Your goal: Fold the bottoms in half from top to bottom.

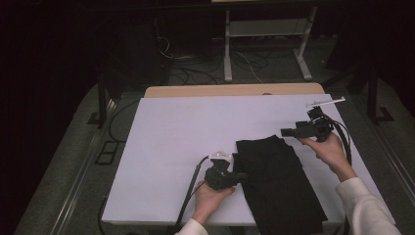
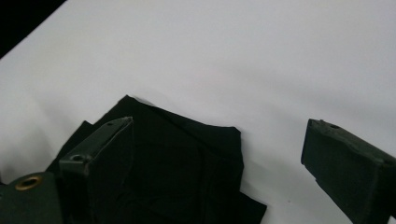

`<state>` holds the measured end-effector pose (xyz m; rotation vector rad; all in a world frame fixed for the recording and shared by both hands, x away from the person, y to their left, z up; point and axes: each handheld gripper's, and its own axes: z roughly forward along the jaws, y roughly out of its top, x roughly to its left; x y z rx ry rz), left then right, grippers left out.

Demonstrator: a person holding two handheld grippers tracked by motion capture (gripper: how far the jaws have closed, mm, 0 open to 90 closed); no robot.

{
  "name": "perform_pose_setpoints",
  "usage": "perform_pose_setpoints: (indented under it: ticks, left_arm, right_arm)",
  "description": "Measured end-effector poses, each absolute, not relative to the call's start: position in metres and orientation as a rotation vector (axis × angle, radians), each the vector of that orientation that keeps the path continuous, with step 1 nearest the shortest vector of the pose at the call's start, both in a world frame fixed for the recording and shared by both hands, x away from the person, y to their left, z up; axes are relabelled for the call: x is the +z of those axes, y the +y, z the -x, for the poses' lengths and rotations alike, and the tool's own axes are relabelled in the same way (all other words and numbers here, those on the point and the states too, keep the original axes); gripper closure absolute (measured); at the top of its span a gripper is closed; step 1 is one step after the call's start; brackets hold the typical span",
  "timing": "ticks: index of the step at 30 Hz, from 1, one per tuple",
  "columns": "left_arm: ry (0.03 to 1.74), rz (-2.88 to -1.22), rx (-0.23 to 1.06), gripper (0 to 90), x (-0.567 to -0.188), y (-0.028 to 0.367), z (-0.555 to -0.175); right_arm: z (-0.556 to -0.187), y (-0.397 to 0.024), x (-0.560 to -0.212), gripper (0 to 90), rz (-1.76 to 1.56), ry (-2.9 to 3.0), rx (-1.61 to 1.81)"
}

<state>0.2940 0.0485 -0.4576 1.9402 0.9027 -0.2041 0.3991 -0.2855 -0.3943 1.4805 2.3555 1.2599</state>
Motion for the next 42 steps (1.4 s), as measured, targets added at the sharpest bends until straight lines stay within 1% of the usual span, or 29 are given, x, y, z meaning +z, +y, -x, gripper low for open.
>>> perform_pose_setpoints:
  ticks: [19, 30, 37, 40, 42]
  left_arm:
    - [0.900, -1.932, -0.210, 87.5, -0.459, 0.048, -0.293]
    - [0.897, -1.933, -0.213, 87.5, -0.461, 0.047, -0.293]
    - [0.898, -1.928, -0.222, 87.5, -0.463, 0.047, -0.292]
    - [0.899, -1.928, -0.222, 87.5, -0.463, 0.047, -0.292]
    - [0.896, -1.928, -0.221, 87.5, -0.463, 0.048, -0.292]
  right_arm:
    - [-0.415, -0.271, -0.419, 9.8, -1.507, 2.401, 1.227]
    - [-0.419, -0.258, -0.438, 14.9, -1.526, 2.473, 1.185]
    - [-0.421, -0.258, -0.447, 29.0, -1.533, 2.507, 1.175]
    - [-0.422, -0.259, -0.449, 36.8, -1.537, 2.506, 1.208]
    - [-0.423, -0.259, -0.449, 45.1, -1.541, 2.507, 1.223]
